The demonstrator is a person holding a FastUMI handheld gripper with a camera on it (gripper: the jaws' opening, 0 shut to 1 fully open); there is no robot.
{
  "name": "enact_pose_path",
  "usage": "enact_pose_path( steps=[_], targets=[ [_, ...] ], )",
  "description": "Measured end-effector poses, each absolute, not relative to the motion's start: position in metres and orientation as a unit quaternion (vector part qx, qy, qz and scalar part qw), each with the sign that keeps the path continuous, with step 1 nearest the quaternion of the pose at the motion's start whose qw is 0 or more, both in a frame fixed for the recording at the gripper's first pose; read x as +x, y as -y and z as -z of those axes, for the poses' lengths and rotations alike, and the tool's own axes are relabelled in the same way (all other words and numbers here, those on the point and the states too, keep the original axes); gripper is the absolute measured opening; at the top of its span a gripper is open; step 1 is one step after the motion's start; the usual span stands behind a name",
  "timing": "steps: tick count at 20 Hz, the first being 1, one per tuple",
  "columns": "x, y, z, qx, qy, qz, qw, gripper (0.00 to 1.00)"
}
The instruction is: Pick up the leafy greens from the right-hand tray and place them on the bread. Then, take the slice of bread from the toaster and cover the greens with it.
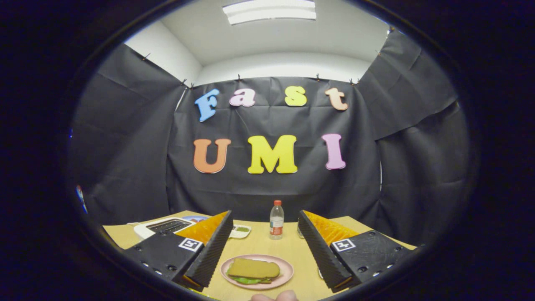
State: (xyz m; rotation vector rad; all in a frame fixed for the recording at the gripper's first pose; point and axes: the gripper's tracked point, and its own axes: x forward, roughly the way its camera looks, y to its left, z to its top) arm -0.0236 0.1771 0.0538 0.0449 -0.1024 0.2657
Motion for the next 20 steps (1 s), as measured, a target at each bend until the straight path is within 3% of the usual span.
enact_pose_path(
  steps=[3, 13, 20],
  targets=[
    [-0.031, -0.173, -0.063, 0.029, 0.073, -0.147, 0.986, 0.96],
    [-0.054, -0.187, -0.039, 0.018, 0.035, -0.202, 0.979, 0.94],
    [-0.055, -0.186, -0.039, 0.015, 0.044, -0.192, 0.98, 0.95]
  ],
)
